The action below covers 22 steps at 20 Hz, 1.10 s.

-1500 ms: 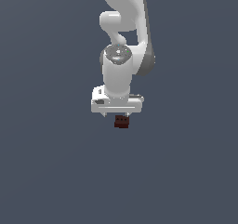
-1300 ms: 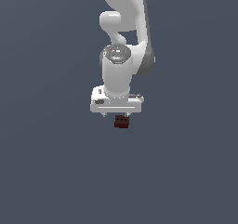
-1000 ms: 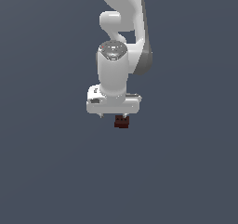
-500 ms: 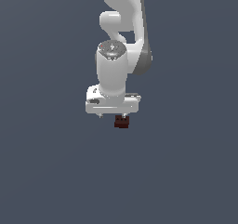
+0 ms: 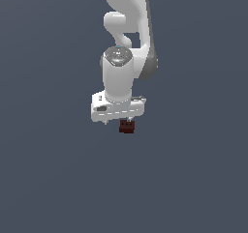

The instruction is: Pick up the object and move it to a goal position.

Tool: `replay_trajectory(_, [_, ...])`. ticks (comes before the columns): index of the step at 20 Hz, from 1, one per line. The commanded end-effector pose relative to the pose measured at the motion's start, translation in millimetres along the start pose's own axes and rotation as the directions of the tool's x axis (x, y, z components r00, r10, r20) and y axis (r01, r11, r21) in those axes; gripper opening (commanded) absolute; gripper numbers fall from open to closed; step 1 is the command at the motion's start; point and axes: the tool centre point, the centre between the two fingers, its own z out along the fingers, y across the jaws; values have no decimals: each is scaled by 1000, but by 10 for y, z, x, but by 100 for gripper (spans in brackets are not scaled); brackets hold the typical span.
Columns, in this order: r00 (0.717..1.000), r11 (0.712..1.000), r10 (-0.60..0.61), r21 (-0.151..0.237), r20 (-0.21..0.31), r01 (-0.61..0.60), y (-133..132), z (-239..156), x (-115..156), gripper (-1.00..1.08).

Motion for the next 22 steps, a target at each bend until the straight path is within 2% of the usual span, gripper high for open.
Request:
replay_trajectory(1, [998,998,-57,0,3,57,-16,47,-20,100])
replay_trajectory(6, [980,980,-199,3,8,199,-60,157,-69,100])
replay_trajectory(11, [939,939,-343,8,11,343,-112,269,-121,100])
replay_trajectory(16, [877,877,-481,14,11,481,-168,374,-174,100])
replay_trajectory(22, [775,775,-631,23,7,631,-242,494,-238,100])
